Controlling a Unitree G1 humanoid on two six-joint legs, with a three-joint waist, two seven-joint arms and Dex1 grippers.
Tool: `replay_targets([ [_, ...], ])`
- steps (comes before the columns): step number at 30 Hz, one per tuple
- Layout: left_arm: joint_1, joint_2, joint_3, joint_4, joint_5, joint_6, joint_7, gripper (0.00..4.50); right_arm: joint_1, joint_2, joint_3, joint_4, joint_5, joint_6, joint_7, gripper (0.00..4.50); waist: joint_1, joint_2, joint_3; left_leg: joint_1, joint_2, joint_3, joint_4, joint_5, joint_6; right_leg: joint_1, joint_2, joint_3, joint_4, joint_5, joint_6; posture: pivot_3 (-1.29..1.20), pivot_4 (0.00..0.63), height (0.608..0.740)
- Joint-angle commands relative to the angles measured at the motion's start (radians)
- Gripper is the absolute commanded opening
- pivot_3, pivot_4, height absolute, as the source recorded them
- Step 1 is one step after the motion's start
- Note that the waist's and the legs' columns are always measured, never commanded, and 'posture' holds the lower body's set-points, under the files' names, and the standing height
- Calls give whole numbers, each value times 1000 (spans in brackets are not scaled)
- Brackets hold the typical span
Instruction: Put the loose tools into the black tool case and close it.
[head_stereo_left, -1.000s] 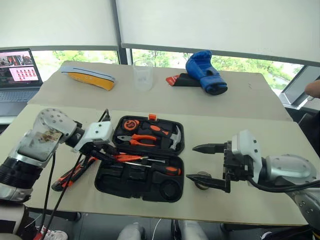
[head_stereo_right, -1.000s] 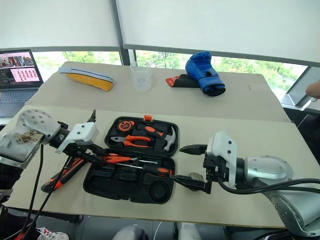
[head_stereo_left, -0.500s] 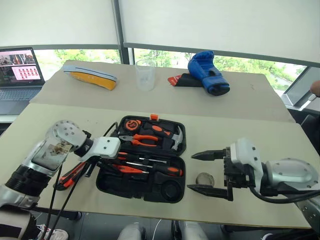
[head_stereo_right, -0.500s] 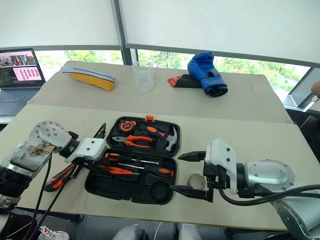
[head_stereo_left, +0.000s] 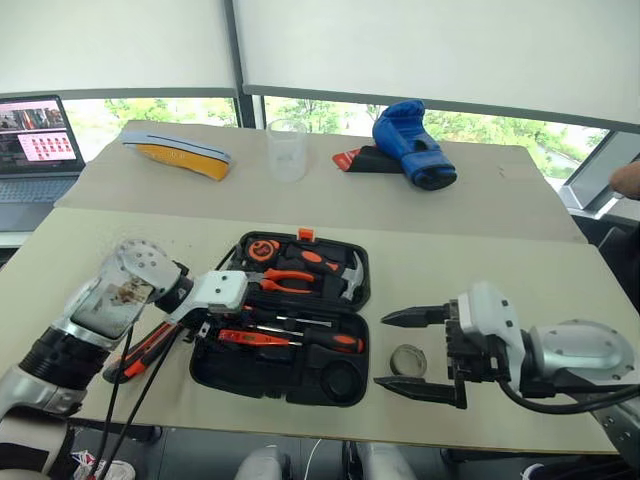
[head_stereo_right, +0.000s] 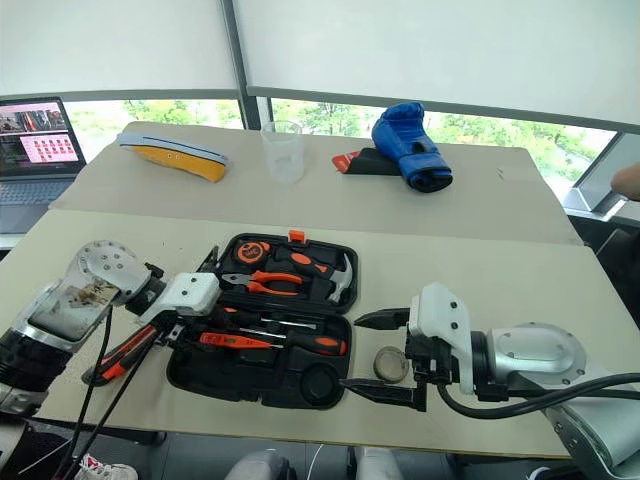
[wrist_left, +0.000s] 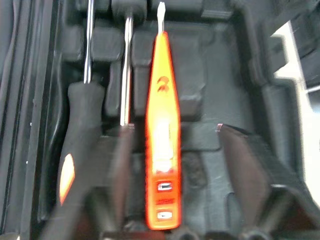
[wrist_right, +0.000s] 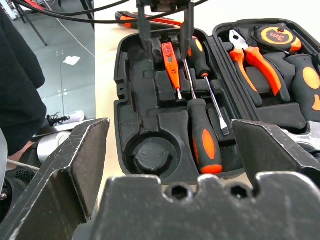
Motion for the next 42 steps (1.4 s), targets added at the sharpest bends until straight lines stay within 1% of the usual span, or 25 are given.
replay_targets([
  [1, -31, 41, 69, -38, -108, 31, -6, 3467, 3, 0, -19, -32, 15, -26, -6, 4500, 0, 0, 0, 0, 0, 0, 0, 0, 0, 0, 0, 0, 0, 0, 0, 0, 150, 738],
  [2, -23, 27, 95, -22, -139, 22, -6, 3247, 6, 1, -16, -31, 11, -28, -7, 4500, 0, 0, 0, 0, 0, 0, 0, 0, 0, 0, 0, 0, 0, 0, 0, 0, 150, 738],
  [3, -17, 15, 114, -9, -161, 16, -6, 2901, 8, 2, -14, -30, 8, -30, -7, 4500, 0, 0, 0, 0, 0, 0, 0, 0, 0, 0, 0, 0, 0, 0, 0, 0, 150, 738],
  [4, -7, -21, 147, 11, -190, 13, 10, 2716, 9, 4, -12, -29, 6, -31, -8, 4500, 0, 0, 0, 0, 0, 0, 0, 0, 0, 0, 0, 0, 0, 0, 0, 0, 150, 738],
  [7, 25, -104, 191, 56, -218, 13, 76, 1593, 8, 7, -5, -24, 6, -32, -11, 4500, 3, 1, 0, 1, 0, 0, 1, 0, 0, 1, -1, 0, 1, 0, 1, 0, 150, 738],
  [11, 115, -129, 187, 61, -167, -100, 86, 38, 6, 8, -1, -16, 5, -33, -11, 4500, -3, 1, 0, 1, 0, 0, 1, 0, 0, 1, 0, 0, 1, 0, 0, 0, 150, 738],
  [17, 170, -130, 162, 81, -97, -182, 111, 38, 1, 12, -8, -11, 19, -26, -21, 4500, 5, 1, 0, 0, 0, 0, 2, 0, 0, 1, -1, 0, 1, 0, 0, 0, 150, 738],
  [22, 183, -141, 141, 149, -40, -272, 116, 38, 0, 15, -8, -9, 21, -25, -28, 4500, 5, 1, 0, 1, 0, 0, 2, 0, 0, 1, -1, 0, 1, 0, 0, 0, 150, 738],
  [32, 213, -99, 139, 258, 5, -417, 92, 38, 3, 19, -7, -6, 19, -27, -36, 4500, 2, 2, -1, 2, 0, 0, 1, 0, 0, 2, -1, 0, 1, 0, 0, 0, 150, 738],
  [38, 217, -97, 154, 262, -2, -426, 106, 38, -6, 26, 0, 6, 15, -29, -39, 4500, -1, 5, -3, 4, 0, 1, 1, 0, 0, 2, -1, 1, 1, 0, 0, 0, 150, 738],
  [42, 201, -110, 177, 231, -41, -383, 121, 38, -11, 26, 6, 15, 9, -33, -35, 4500, -1, 5, -3, 4, 0, 1, 1, 0, 0, 2, -1, 1, 2, 0, 0, 0, 150, 738],
])
